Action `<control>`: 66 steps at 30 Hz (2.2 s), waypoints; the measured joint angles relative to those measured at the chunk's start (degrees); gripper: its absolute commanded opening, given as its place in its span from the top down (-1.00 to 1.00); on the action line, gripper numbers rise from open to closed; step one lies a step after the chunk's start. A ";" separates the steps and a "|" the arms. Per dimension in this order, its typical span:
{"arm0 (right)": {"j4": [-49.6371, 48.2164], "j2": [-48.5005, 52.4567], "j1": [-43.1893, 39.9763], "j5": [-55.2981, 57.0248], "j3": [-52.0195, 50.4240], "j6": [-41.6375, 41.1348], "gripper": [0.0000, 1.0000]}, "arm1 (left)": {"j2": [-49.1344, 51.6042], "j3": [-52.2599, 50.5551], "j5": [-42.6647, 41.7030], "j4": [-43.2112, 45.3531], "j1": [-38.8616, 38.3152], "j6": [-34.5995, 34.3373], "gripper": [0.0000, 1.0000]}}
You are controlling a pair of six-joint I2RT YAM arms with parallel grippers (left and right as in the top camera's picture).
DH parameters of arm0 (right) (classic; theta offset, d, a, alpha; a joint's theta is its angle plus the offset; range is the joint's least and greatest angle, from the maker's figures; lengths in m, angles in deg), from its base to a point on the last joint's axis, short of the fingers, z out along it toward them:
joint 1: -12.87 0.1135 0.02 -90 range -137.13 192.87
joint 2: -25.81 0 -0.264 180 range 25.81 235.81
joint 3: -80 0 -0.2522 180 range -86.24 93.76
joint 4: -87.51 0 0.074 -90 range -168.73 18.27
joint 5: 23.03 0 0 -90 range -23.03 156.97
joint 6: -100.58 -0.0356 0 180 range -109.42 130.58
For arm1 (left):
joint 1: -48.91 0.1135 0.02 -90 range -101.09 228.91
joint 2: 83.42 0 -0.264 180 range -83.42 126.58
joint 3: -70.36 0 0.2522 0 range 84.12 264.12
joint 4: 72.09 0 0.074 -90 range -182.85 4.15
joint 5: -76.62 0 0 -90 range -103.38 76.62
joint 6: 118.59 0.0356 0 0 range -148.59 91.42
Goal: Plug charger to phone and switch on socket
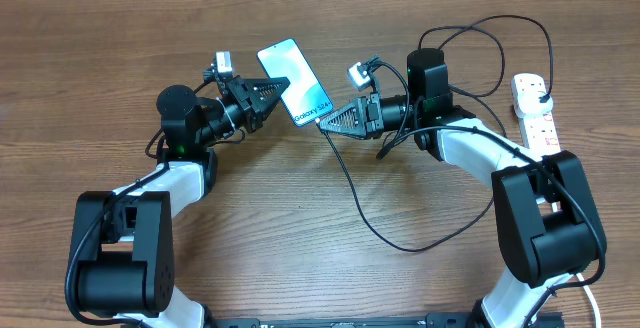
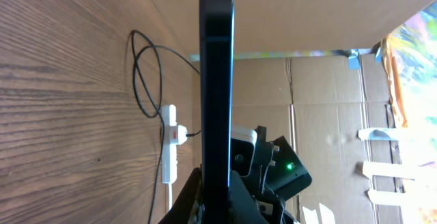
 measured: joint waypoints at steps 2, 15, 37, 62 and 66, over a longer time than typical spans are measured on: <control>0.11 0.00 0.00 0.28 0.00 -0.02 0.92 | 0.00 0.15 0.00 -0.90 0.00 0.24 0.91; 0.17 0.00 -0.09 0.63 0.00 -0.07 0.92 | 0.00 0.20 -0.44 -1.33 0.00 1.14 0.91; 0.02 0.00 -0.13 2.54 0.00 -0.02 0.92 | 0.00 0.20 -0.37 0.02 0.00 0.83 0.91; 30.38 0.02 -0.13 20.41 0.15 14.29 0.25 | 0.11 0.20 -3.45 -5.29 2.75 6.16 0.91; 37.11 0.04 -0.13 29.44 0.13 19.50 -0.25 | 0.15 0.20 -3.48 -8.28 2.75 9.05 0.92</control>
